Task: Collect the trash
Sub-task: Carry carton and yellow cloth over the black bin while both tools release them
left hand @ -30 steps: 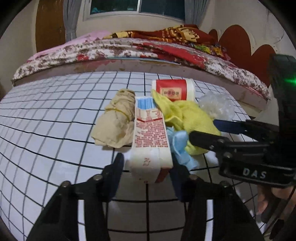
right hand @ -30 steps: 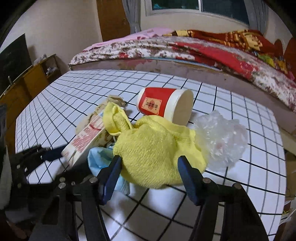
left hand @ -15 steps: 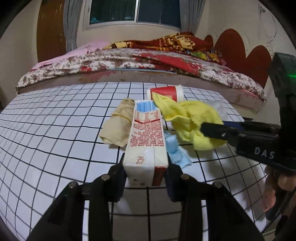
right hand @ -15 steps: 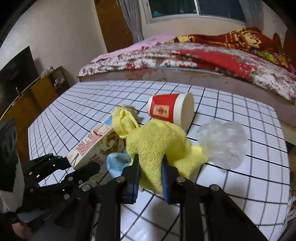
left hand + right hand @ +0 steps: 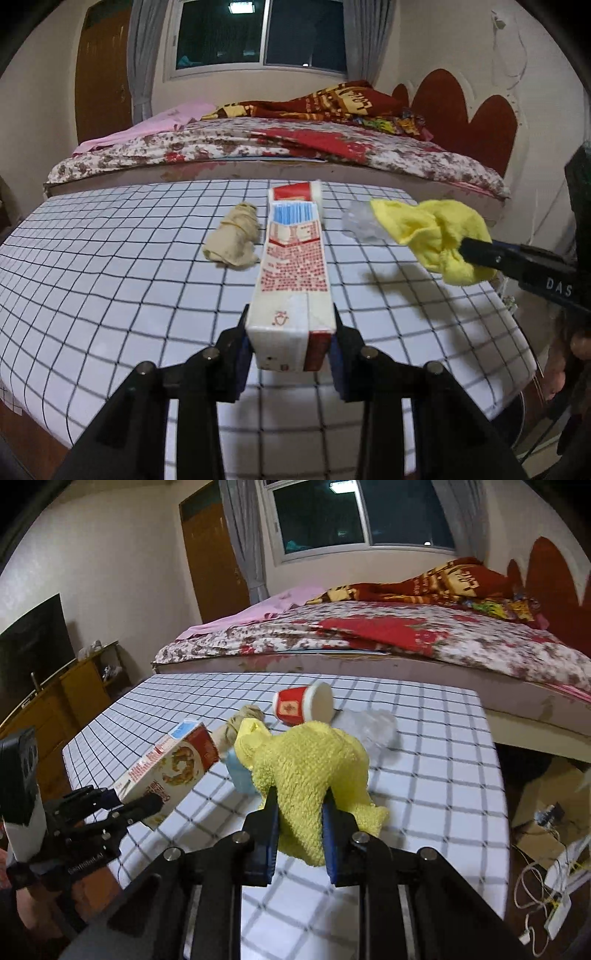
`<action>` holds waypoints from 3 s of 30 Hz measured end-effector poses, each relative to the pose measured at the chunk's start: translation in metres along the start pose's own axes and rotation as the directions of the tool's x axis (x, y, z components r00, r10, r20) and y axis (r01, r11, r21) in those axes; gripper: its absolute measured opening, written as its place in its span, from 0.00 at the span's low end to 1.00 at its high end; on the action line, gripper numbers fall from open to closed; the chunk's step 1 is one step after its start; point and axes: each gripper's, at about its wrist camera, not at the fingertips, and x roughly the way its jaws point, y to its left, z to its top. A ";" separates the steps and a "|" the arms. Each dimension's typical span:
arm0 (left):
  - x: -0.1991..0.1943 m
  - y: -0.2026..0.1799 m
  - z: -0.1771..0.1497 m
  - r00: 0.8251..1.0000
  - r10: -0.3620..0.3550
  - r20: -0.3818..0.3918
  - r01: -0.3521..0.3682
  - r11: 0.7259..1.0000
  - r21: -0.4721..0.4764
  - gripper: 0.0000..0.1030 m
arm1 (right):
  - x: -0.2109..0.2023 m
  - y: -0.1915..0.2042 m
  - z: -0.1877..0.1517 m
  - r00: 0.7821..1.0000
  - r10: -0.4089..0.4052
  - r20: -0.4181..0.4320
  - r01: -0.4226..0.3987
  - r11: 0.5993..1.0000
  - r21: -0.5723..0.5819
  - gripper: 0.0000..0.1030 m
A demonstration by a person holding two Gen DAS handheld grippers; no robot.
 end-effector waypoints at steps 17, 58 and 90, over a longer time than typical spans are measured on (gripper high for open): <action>-0.029 -0.108 -0.041 0.986 -0.164 -0.040 0.167 0.982 0.083 0.36 | -0.123 -0.069 -0.096 0.983 -0.180 0.046 0.174 0.979 0.107 0.21; -0.030 -0.326 -0.135 0.868 -0.381 -0.318 0.471 0.836 0.281 0.36 | -0.209 -0.207 -0.242 0.934 -0.304 -0.186 0.349 0.885 0.308 0.21; 0.048 -0.323 -0.191 0.881 -0.203 -0.428 0.325 0.916 0.234 0.99 | -0.136 -0.244 -0.301 0.827 -0.345 -0.443 0.486 0.835 0.257 0.84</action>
